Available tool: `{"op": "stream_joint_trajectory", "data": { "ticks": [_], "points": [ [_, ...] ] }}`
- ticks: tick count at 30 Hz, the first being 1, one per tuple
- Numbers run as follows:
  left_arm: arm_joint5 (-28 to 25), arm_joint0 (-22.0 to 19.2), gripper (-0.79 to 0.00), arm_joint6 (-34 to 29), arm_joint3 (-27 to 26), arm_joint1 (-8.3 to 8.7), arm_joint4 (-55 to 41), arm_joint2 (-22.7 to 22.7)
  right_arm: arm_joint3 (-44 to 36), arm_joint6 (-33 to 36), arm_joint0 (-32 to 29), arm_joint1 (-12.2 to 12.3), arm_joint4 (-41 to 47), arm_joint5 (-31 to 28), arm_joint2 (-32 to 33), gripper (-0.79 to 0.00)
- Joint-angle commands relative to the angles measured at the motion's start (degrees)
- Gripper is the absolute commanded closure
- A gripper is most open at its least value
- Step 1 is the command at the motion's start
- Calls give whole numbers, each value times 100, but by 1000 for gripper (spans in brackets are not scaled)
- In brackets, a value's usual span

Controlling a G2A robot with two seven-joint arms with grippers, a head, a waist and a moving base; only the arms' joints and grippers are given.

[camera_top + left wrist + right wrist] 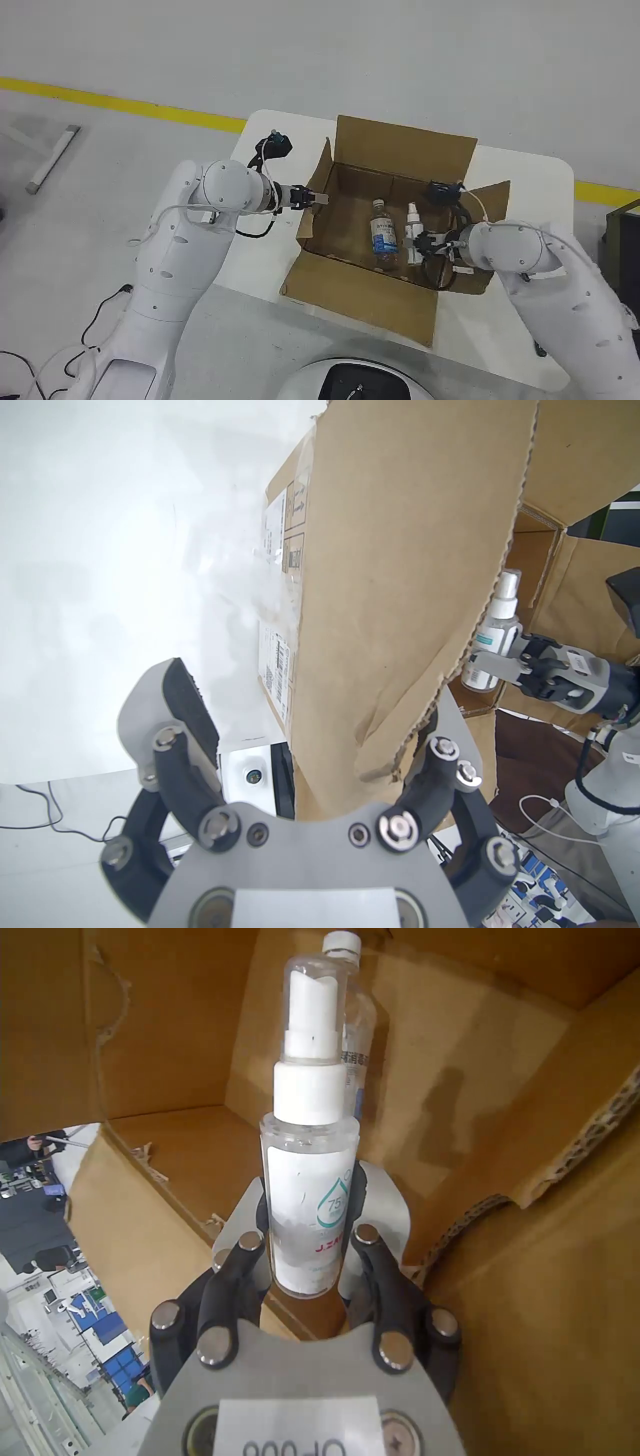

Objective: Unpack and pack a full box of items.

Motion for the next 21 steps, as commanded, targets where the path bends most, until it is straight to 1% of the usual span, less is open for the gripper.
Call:
{"op": "stream_joint_trajectory", "data": {
  "ticks": [1,12,21],
  "points": [
    [0,0,-785,0,0,0,0,0,157,13,136,-34,-155,1,-249,0],
    [0,0,-785,0,0,0,0,0,931,-23,788,-279,-724,175,-1331,0],
    [0,0,-785,0,0,0,0,0,1306,3,1060,-431,-649,153,-1663,0]
  ]
}}
